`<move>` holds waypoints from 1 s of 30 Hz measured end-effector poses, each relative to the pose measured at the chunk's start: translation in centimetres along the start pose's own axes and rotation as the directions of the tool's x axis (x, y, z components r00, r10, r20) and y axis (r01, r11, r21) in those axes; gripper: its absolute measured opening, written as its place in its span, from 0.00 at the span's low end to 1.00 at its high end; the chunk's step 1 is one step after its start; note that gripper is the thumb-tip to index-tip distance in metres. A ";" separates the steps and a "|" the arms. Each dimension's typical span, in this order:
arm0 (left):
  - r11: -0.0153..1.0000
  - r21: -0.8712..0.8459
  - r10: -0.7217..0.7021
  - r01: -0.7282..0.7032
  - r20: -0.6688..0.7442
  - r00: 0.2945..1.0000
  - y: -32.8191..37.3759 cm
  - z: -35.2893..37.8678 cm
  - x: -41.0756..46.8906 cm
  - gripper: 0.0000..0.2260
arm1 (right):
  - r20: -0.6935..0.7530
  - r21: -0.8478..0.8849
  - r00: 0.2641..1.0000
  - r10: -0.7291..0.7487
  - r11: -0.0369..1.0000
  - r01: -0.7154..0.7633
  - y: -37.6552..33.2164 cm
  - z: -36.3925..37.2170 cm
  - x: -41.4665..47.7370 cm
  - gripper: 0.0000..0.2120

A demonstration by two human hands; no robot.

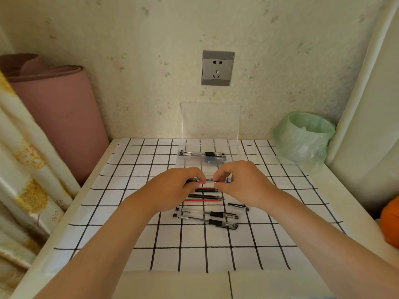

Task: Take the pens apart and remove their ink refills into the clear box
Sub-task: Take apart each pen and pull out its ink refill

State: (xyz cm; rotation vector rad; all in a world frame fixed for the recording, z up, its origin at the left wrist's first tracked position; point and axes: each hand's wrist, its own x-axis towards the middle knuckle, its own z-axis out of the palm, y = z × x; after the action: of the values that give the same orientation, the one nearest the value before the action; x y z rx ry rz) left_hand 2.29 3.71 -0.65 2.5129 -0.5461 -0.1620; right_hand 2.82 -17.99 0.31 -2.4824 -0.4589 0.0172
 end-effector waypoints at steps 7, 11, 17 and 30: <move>1.000 -0.022 0.017 -0.017 0.002 1.000 0.3 0.0 -0.1 0.08 | -0.005 0.083 0.999 -0.035 0.996 0.035 -0.4 0.2 -0.2 0.05; 0.999 -0.028 0.023 -0.023 0.002 1.000 0.4 0.1 -0.1 0.08 | -0.015 0.081 0.999 -0.036 0.996 0.037 -0.6 0.5 -0.2 0.06; 1.000 -0.004 0.015 -0.015 -0.019 1.000 0.3 -0.1 0.0 0.08 | -0.038 0.068 0.999 -0.026 0.997 0.029 -0.5 0.5 -0.1 0.05; 0.994 -0.114 -0.005 0.006 0.005 1.000 0.7 0.2 0.0 0.06 | -0.040 0.085 0.994 -0.104 0.991 0.107 -1.2 0.3 -0.6 0.05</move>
State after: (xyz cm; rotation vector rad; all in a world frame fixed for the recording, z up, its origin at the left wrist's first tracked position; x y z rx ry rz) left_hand 1.98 3.13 -0.43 2.4043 -0.5171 -0.1961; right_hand 1.88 -17.11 0.67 -2.3660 -0.5620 -0.0488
